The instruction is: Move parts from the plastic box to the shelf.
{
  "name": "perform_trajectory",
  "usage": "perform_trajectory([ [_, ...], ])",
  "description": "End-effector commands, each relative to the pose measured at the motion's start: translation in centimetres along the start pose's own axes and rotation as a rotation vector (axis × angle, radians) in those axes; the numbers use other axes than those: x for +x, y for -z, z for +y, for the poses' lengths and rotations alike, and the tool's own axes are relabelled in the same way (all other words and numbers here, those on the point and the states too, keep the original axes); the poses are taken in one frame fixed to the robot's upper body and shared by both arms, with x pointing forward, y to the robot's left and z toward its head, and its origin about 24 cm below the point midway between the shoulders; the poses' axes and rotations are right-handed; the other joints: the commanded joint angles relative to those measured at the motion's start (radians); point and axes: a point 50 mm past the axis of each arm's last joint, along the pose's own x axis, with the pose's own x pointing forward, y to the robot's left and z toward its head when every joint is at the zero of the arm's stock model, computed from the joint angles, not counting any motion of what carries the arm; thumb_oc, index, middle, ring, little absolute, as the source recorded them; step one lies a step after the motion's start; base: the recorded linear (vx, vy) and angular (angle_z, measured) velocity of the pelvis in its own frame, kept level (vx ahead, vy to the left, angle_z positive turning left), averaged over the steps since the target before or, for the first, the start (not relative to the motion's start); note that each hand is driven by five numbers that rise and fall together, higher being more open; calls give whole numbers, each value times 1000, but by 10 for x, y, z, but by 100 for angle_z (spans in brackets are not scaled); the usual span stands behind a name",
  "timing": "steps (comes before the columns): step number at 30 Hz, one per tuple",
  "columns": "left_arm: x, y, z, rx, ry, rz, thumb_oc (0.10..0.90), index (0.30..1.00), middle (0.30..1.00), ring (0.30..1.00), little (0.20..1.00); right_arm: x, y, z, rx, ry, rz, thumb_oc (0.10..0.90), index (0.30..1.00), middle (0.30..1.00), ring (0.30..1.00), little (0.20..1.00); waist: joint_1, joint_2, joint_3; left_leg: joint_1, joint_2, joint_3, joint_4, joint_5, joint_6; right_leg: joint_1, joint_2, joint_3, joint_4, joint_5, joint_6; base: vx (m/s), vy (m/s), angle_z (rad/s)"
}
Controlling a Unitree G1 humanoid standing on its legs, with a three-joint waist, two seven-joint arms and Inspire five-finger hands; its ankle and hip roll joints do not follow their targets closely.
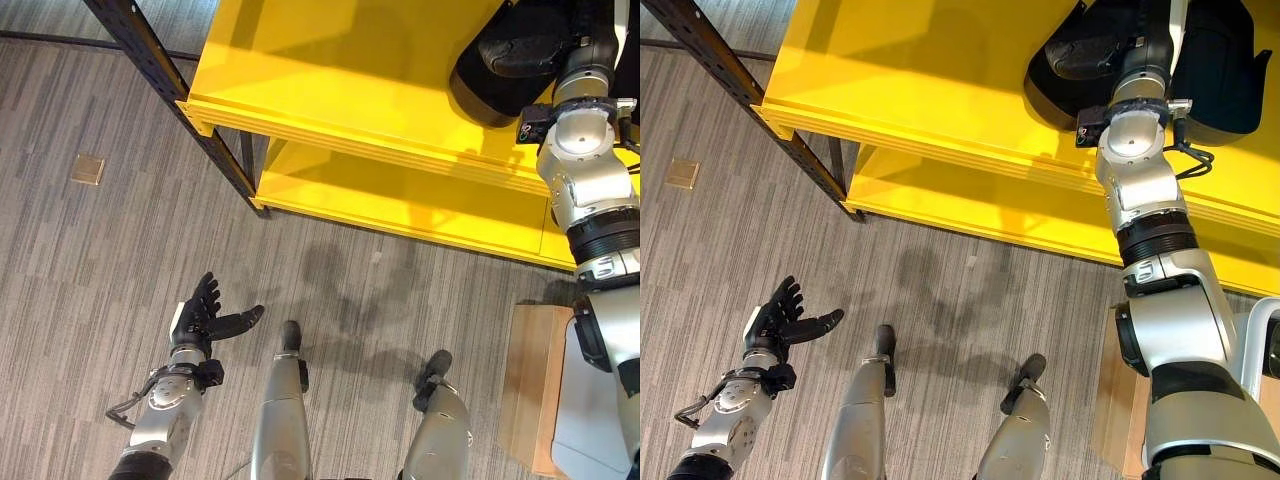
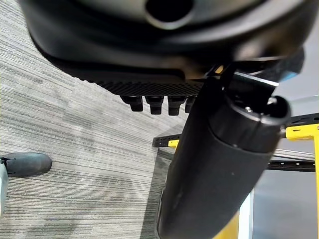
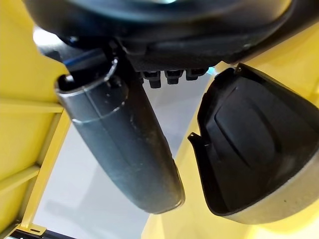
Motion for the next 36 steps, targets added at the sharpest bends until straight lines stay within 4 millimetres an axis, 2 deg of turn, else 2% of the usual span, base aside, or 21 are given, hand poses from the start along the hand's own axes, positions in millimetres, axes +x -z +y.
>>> perform_trajectory([
  [1, -4, -18, 4, 16, 5, -119, 900, 1000, 1000, 1000, 1000, 14, -40, -39, 34, 140, -169, 900, 1000, 1000, 1000, 1000, 30, 30, -58, 130, -13, 53, -70, -74, 35, -16, 37, 66, 210, -41, 84, 0, 0, 0],
  [16, -3, -20, 4, 27, 16, -131, 900, 1000, 1000, 1000, 1000, 14, -25, -34, 51, 134, -95, 900, 1000, 1000, 1000, 1000, 42, 55, -36, 116, -19, 52, -68, -66, 34, -28, 31, 66, 218, -61, 78, 0, 0, 0],
  [36, -4, -25, 5, 38, 21, -153, 900, 1000, 1000, 1000, 1000, 14, -7, -44, 15, 149, -25, 900, 1000, 1000, 1000, 1000, 49, 91, -12, 87, -28, 55, -62, -59, 38, -69, 28, 78, 235, -79, 73, 1, -2, -1],
])
